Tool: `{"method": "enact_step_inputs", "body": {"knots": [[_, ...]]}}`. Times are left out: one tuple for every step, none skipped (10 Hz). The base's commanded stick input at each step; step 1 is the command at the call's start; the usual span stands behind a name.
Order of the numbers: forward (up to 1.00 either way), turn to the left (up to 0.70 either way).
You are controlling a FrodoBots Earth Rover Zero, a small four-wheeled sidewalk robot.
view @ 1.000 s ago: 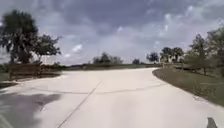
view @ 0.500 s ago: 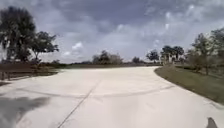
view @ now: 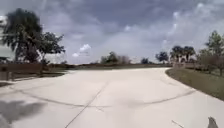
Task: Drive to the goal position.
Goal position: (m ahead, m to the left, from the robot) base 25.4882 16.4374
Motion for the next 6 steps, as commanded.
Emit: {"method": "enact_step_inputs", "body": {"knots": [[0.7,0.0],[0.7,0.0],[0.7,0.0],[0.7,0.0],[0.7,0.0],[0.7,0.0]]}}
